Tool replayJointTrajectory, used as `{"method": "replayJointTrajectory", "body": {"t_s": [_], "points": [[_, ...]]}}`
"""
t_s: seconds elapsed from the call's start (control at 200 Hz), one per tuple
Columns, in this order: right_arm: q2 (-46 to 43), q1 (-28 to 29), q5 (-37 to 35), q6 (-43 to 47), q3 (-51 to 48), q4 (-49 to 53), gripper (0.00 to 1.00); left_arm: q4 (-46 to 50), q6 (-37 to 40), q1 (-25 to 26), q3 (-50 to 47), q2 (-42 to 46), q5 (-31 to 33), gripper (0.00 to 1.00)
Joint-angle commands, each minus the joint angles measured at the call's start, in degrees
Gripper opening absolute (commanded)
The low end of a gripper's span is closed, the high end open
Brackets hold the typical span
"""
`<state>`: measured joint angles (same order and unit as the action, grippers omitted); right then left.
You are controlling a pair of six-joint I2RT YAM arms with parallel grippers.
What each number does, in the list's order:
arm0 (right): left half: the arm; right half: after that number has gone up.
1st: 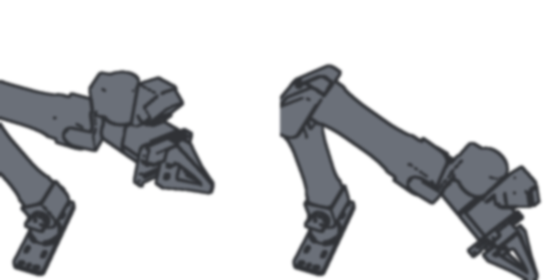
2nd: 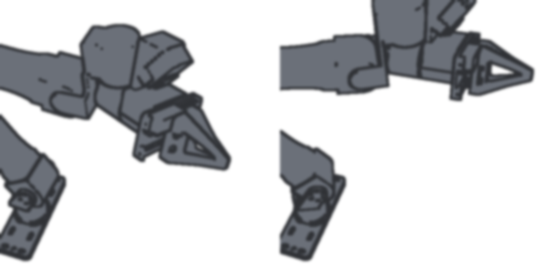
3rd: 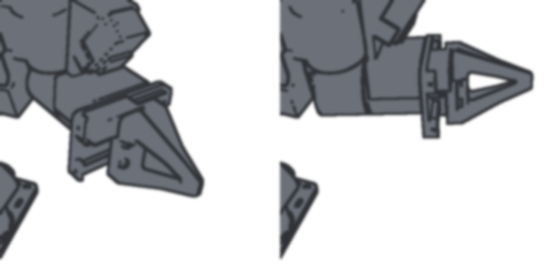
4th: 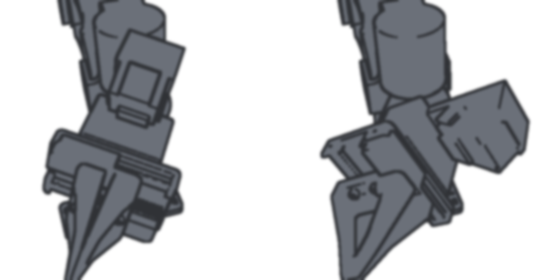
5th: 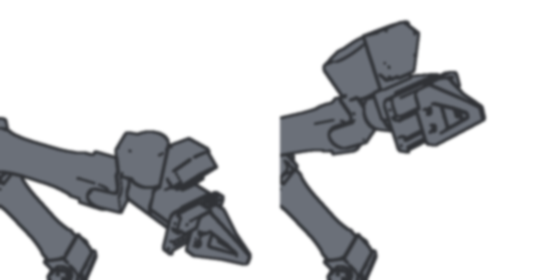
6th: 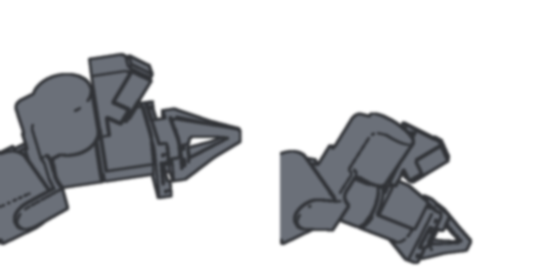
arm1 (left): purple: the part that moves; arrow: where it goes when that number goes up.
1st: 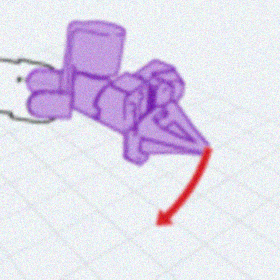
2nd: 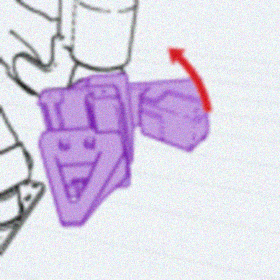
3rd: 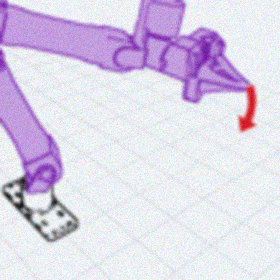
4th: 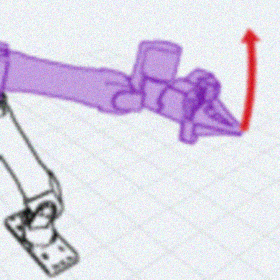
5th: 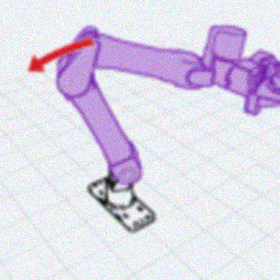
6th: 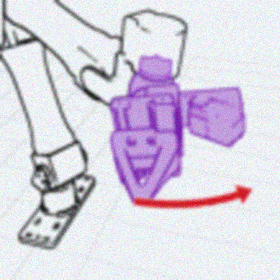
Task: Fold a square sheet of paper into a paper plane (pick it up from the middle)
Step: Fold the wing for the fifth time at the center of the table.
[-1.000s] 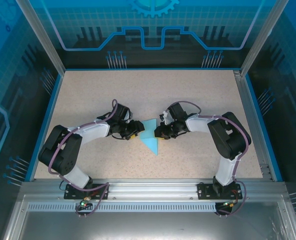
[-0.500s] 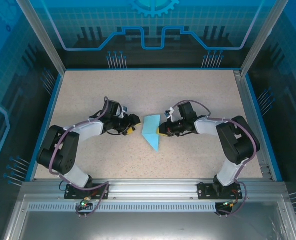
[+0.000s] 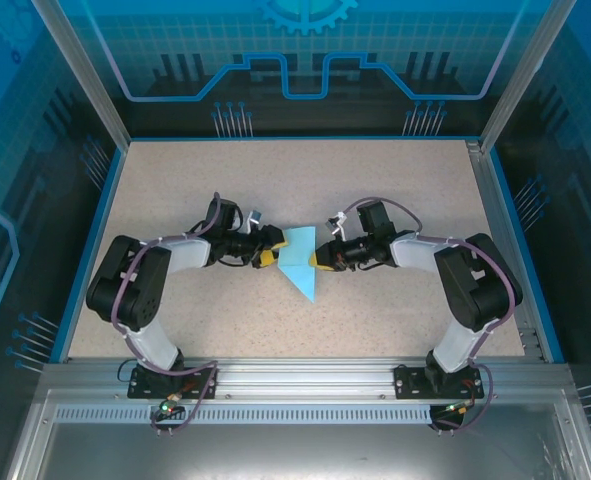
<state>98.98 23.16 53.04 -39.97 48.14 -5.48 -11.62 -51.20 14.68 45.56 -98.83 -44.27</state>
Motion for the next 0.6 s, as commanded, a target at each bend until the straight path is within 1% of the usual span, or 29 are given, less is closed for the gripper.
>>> {"method": "replayJointTrajectory", "body": {"t_s": [0.0, 0.135, 0.35, 0.415, 0.48, 0.595], "points": [[0.4, -0.7, 2.8, 2.2, 1.9, 1.0, 0.08, -4.1, -1.3, -0.9, 0.1, -1.2, -4.1, 0.59], [2.3, -0.7, 3.2, 2.6, 2.0, 0.9, 0.09, -6.0, -1.6, -0.9, 0.4, -2.1, -6.2, 0.52], [5.7, -0.7, 1.5, 4.2, 4.1, 3.0, 0.11, -5.4, -0.7, -1.3, -0.3, -2.2, -5.4, 0.31], [6.8, -0.7, 0.6, 4.4, 4.3, 3.4, 0.13, -5.2, -0.2, -1.2, -0.4, -2.4, -4.7, 0.22], [7.7, -0.6, -0.1, 4.7, 4.7, 4.2, 0.14, -5.2, 0.1, -1.2, -0.6, -2.8, -3.8, 0.17], [8.9, -0.3, -2.2, 5.4, 5.4, 5.9, 0.2, -6.2, 0.1, -1.1, -1.0, -4.2, -2.4, 0.08]]}}
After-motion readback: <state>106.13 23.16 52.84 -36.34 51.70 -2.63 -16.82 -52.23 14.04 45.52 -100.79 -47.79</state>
